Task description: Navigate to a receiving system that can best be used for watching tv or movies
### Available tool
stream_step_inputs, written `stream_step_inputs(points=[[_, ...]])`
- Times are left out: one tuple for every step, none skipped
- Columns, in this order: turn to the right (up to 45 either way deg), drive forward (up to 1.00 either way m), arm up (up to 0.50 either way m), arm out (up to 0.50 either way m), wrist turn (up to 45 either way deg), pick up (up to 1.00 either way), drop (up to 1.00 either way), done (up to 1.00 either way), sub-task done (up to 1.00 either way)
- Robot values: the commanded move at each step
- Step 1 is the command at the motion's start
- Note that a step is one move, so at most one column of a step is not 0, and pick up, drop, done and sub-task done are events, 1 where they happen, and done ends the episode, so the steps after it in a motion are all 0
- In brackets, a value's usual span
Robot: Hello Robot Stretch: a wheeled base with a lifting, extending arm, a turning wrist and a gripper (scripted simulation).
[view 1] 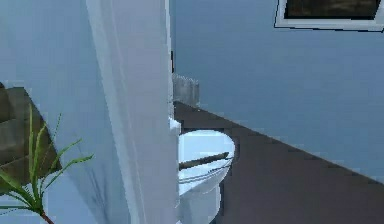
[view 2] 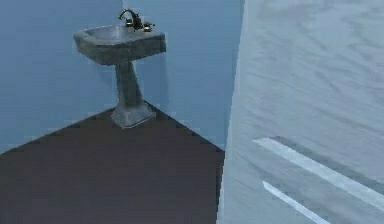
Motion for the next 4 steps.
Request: stream_step_inputs(points=[[0.0, 0.2, 0.0, 0.0, 0.0, 0.0, 0.0, 0.0, 0.0], [42.0, 0.0, 0.0, 0.0, 0.0, 0.0, 0.0, 0.0, 0.0], [0.0, 0.3, 0.0, 0.0, 0.0, 0.0, 0.0, 0.0, 0.0], [3.0, 0.0, 0.0, 0.0, 0.0, 0.0, 0.0, 0.0, 0.0]])
